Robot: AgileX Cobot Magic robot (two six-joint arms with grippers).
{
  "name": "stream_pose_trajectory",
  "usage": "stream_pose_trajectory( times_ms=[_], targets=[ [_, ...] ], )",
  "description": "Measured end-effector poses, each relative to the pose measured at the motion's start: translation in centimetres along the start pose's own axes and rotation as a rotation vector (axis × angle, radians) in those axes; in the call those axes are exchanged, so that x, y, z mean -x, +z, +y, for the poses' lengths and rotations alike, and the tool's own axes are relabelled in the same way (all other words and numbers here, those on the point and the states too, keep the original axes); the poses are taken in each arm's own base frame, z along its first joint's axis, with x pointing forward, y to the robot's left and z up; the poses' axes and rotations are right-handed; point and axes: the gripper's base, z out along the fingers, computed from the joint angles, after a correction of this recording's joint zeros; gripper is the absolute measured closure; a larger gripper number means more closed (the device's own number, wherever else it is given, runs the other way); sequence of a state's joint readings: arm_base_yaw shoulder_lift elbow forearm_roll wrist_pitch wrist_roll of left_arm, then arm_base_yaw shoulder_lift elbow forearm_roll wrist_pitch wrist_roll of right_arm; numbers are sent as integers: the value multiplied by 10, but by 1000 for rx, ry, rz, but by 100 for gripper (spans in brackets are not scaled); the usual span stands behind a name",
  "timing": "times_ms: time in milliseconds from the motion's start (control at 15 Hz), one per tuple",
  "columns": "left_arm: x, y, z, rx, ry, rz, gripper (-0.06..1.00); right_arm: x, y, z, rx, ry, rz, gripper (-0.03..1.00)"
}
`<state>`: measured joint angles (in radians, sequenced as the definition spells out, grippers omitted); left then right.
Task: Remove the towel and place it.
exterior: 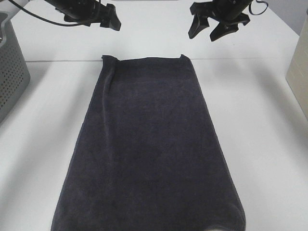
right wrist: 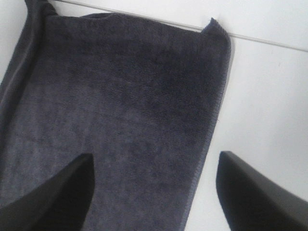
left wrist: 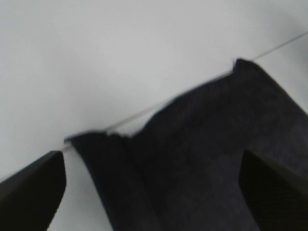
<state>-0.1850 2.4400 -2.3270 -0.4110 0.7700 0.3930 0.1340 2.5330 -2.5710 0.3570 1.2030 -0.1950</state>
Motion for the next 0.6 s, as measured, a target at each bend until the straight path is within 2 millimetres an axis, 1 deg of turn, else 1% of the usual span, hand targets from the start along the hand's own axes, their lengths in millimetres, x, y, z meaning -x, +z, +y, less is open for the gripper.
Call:
stream_pose_trajectory(
  times_ms=[67,200,267,400,467,533,600],
  targets=[
    [-5,-13,-2,26,-42,130,3,3,-17,5,-4,-5,-24,28],
    [-13,-40,-4,85,-93,348,3,8,-43,14,-14,24,-67,28],
    [-4,-63,-4,141,-82,360,3,11,-68,22,-22,41,-106,28],
    [7,-84,-4,185,-84,323,3,5,-84,28,-26,64,-94,28],
    [15,-101,0,214,-110,290,3,0,-97,32,-39,63,-89,28],
    [20,-121,11,249,-149,258,3,-8,-112,36,-56,66,-76,28],
    [20,-142,27,284,-192,241,3,-18,-128,41,-79,65,-61,28]
  ],
)
